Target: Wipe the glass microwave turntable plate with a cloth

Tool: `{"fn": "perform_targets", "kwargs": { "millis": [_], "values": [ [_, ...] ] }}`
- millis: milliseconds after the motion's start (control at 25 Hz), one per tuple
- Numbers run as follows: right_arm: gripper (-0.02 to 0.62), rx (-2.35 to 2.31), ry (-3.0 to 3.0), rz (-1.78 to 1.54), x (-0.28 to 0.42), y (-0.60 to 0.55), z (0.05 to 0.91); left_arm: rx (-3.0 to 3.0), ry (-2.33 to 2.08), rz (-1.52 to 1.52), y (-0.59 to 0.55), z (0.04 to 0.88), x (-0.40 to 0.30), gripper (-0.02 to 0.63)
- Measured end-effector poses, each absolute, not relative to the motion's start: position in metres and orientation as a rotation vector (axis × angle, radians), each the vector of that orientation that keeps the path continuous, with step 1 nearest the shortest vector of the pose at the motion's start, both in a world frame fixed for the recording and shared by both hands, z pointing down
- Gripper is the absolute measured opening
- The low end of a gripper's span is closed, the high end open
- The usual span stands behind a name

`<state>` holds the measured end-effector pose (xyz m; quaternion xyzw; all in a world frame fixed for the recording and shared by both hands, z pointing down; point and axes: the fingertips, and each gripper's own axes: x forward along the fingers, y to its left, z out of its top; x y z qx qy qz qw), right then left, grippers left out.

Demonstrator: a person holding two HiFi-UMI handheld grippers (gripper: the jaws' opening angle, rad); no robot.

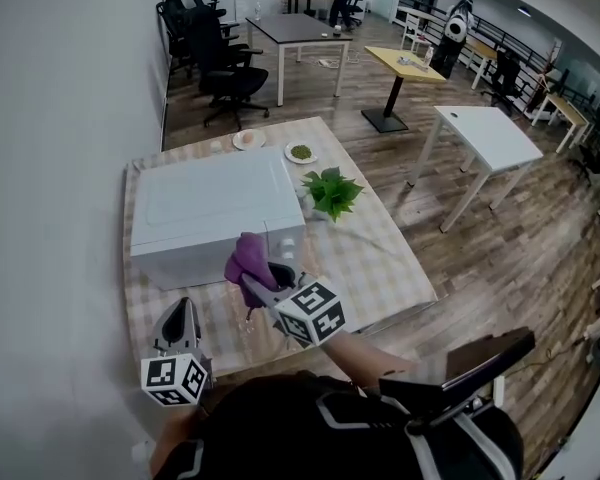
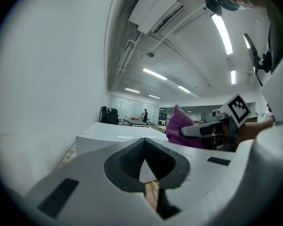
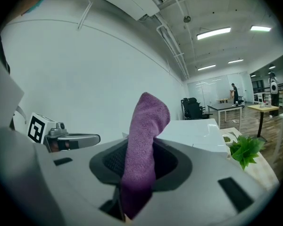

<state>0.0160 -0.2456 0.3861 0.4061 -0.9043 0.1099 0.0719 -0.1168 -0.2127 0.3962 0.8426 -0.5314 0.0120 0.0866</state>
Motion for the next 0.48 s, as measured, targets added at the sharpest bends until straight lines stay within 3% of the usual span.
{"fn": "perform_targets", "kwargs": {
  "millis": [480],
  "values": [
    [0.129,1.281,-2.714,0.271,0.0191,-0.2475,0.3761,2.477,-1.616,-0.015,-0.2174,0.3948,-0.1219,0.008]
  ]
}}
